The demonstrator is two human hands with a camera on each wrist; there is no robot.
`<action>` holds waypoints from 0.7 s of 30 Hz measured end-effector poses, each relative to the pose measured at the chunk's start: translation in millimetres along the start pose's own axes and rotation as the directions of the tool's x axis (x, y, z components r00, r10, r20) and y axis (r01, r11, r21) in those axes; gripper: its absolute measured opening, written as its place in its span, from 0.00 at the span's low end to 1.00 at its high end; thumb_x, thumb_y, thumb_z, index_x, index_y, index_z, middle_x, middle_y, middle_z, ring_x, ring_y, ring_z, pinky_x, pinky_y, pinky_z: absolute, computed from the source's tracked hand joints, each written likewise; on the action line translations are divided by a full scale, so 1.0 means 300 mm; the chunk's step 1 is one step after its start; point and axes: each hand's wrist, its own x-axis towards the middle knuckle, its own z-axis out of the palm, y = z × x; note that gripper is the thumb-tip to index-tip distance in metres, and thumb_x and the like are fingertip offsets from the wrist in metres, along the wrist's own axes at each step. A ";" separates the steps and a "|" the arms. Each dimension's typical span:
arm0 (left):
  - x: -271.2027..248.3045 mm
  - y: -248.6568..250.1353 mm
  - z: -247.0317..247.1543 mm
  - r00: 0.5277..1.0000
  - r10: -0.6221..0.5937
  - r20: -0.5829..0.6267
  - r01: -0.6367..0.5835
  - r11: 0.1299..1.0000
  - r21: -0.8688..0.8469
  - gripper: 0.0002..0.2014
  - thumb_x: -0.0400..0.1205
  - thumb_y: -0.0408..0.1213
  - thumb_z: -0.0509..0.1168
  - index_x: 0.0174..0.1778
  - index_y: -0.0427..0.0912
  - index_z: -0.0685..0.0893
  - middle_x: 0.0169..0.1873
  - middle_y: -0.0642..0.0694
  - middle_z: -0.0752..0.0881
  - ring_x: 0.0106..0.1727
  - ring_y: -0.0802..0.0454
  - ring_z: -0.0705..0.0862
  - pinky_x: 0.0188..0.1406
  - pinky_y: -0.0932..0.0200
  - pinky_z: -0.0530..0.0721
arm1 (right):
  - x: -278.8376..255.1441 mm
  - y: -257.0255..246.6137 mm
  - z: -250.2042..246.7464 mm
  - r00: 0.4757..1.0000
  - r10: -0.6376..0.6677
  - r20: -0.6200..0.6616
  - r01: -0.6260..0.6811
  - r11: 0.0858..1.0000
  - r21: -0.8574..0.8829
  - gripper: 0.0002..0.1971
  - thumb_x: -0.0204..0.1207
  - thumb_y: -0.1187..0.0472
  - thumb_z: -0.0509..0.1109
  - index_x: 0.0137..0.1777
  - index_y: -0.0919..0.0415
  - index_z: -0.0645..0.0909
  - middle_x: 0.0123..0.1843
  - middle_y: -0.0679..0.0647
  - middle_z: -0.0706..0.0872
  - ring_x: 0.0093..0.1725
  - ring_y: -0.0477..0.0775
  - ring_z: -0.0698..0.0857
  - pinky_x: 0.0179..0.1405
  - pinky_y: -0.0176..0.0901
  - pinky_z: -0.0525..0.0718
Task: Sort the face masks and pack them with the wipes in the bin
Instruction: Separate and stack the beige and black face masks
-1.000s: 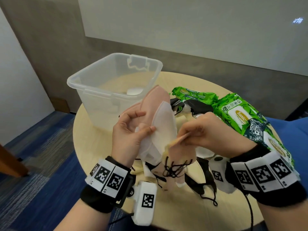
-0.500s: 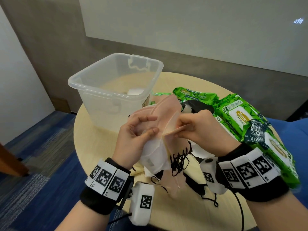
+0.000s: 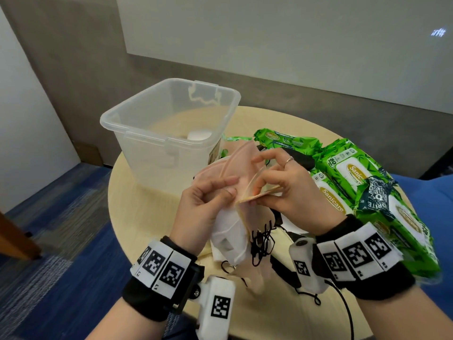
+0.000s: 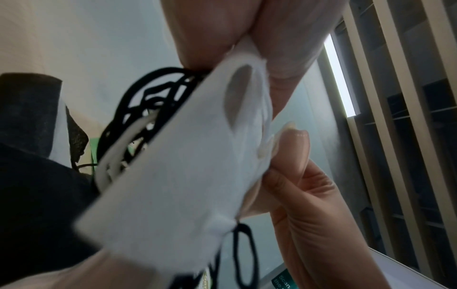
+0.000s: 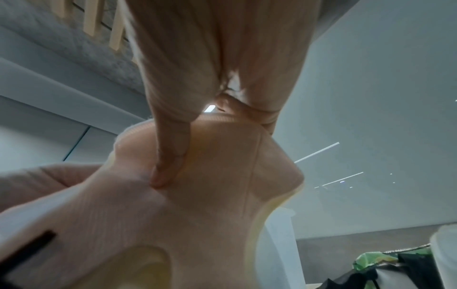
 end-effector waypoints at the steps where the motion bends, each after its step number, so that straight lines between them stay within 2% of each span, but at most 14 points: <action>1: 0.000 0.000 0.000 1.000 -0.005 0.004 0.005 1.000 -0.011 0.12 0.74 0.22 0.67 0.40 0.43 0.91 0.36 0.48 0.90 0.37 0.59 0.86 0.38 0.69 0.83 | -0.001 0.002 0.002 1.000 -0.012 0.002 0.012 1.000 -0.023 0.04 0.60 0.59 0.77 0.35 0.56 0.86 0.53 0.49 0.78 0.47 0.53 0.80 0.49 0.45 0.76; 3: 0.003 0.000 -0.001 1.000 -0.006 0.011 0.006 1.000 -0.012 0.14 0.73 0.21 0.67 0.37 0.45 0.92 0.36 0.48 0.91 0.36 0.59 0.86 0.37 0.69 0.83 | 0.000 0.001 0.005 0.999 -0.028 -0.019 0.026 0.992 -0.123 0.05 0.60 0.55 0.77 0.36 0.53 0.86 0.47 0.45 0.81 0.50 0.51 0.76 0.46 0.50 0.70; 6: 0.006 0.004 0.000 1.000 -0.002 0.001 0.002 1.000 0.013 0.14 0.74 0.21 0.67 0.38 0.45 0.92 0.37 0.47 0.91 0.37 0.58 0.86 0.38 0.68 0.84 | 0.000 -0.005 -0.004 1.000 -0.021 -0.004 0.020 0.982 -0.189 0.06 0.62 0.54 0.76 0.36 0.53 0.84 0.39 0.43 0.82 0.46 0.47 0.73 0.43 0.44 0.63; 8: 0.010 0.004 -0.005 0.998 0.028 -0.047 -0.024 0.996 0.084 0.14 0.75 0.21 0.67 0.42 0.46 0.90 0.41 0.46 0.90 0.40 0.57 0.86 0.41 0.66 0.84 | -0.001 -0.005 -0.019 0.999 0.032 -0.001 -0.032 0.990 -0.138 0.05 0.63 0.58 0.76 0.34 0.58 0.82 0.34 0.45 0.81 0.37 0.45 0.74 0.37 0.40 0.66; 10: 0.017 -0.001 -0.020 0.991 0.087 -0.100 -0.067 0.980 0.186 0.14 0.77 0.23 0.67 0.47 0.47 0.89 0.47 0.44 0.90 0.46 0.53 0.86 0.46 0.62 0.85 | -0.001 0.004 -0.042 0.988 0.131 -0.083 -0.139 0.985 -0.106 0.06 0.63 0.68 0.77 0.34 0.61 0.81 0.30 0.45 0.78 0.32 0.45 0.73 0.34 0.30 0.69; 12: 0.023 -0.006 -0.033 0.981 0.149 -0.122 -0.112 0.957 0.268 0.14 0.78 0.26 0.67 0.51 0.50 0.87 0.53 0.45 0.88 0.52 0.49 0.86 0.54 0.55 0.85 | 0.001 0.018 -0.071 0.943 0.253 -0.216 -0.282 0.952 -0.117 0.08 0.63 0.75 0.73 0.35 0.63 0.81 0.28 0.47 0.77 0.29 0.47 0.72 0.32 0.25 0.69; 13: 0.024 -0.010 -0.038 0.977 0.170 -0.127 -0.125 0.945 0.303 0.15 0.78 0.27 0.68 0.53 0.52 0.86 0.55 0.47 0.87 0.56 0.49 0.86 0.58 0.53 0.84 | 0.001 0.022 -0.083 0.911 0.308 -0.273 -0.346 0.933 -0.102 0.06 0.65 0.75 0.72 0.35 0.64 0.81 0.27 0.48 0.77 0.30 0.50 0.73 0.31 0.25 0.68; 15: 0.021 -0.009 -0.034 0.974 0.191 -0.125 -0.139 0.931 0.337 0.16 0.79 0.27 0.67 0.55 0.53 0.85 0.58 0.50 0.86 0.61 0.53 0.84 0.63 0.55 0.82 | 0.005 0.020 -0.089 0.871 0.370 -0.323 -0.405 0.913 -0.048 0.05 0.67 0.72 0.72 0.35 0.64 0.80 0.26 0.48 0.76 0.31 0.53 0.73 0.30 0.29 0.68; 18: 0.014 -0.009 -0.009 0.975 0.205 -0.091 -0.162 0.924 0.347 0.14 0.80 0.29 0.65 0.56 0.52 0.84 0.57 0.55 0.86 0.60 0.63 0.83 0.62 0.63 0.80 | 0.009 -0.007 -0.049 0.896 0.359 -0.261 -0.363 0.931 0.038 0.08 0.67 0.71 0.72 0.34 0.60 0.78 0.29 0.48 0.79 0.33 0.51 0.76 0.31 0.39 0.70; 19: 0.012 -0.007 0.001 0.975 0.207 -0.080 -0.169 0.928 0.333 0.13 0.81 0.29 0.65 0.55 0.50 0.85 0.55 0.56 0.86 0.57 0.65 0.83 0.58 0.65 0.80 | 0.009 -0.021 -0.029 0.913 0.338 -0.231 -0.332 0.941 0.065 0.10 0.66 0.72 0.72 0.34 0.57 0.77 0.28 0.46 0.78 0.32 0.47 0.75 0.32 0.39 0.70; 21: 0.011 -0.004 0.019 0.980 0.182 -0.077 -0.156 0.951 0.266 0.11 0.81 0.28 0.64 0.54 0.45 0.85 0.50 0.55 0.87 0.53 0.67 0.85 0.52 0.70 0.80 | 0.007 -0.056 0.010 0.951 0.266 -0.155 -0.251 0.962 0.110 0.12 0.67 0.71 0.73 0.34 0.54 0.76 0.27 0.42 0.77 0.30 0.41 0.75 0.31 0.32 0.69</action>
